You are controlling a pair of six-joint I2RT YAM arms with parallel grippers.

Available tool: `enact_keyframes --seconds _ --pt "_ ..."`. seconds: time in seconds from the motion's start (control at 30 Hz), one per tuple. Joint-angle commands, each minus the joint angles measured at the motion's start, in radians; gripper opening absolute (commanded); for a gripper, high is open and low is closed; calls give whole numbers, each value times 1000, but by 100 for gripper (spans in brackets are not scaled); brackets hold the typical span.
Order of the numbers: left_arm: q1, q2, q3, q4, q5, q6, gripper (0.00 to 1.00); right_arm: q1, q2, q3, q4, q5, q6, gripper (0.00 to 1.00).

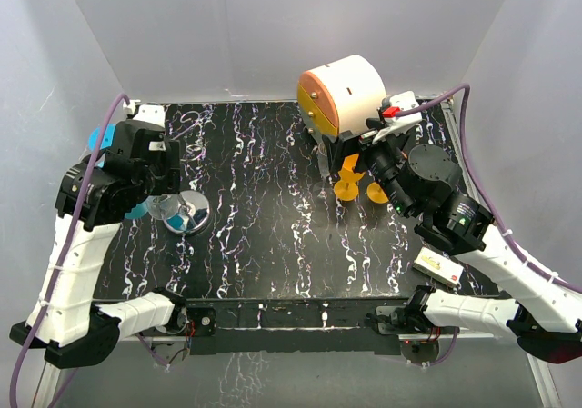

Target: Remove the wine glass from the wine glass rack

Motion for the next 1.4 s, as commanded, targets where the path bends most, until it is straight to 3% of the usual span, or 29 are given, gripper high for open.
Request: enact_keyframes --seconds 0.0,0.1,0.67,1.37 --pt "-6 -13 -12 -13 -6 5 61 0 -15 0 68 -6 5 98" --pt "-6 -15 -13 -13 -9 5 62 0 -18 -1 69 -5 5 98" --pt "-6 -41 44 -11 42 0 38 0 -21 -8 77 -4 5 98" --pt "-6 -70 62 -36 -66 -17 30 0 -16 7 74 -20 14 98"
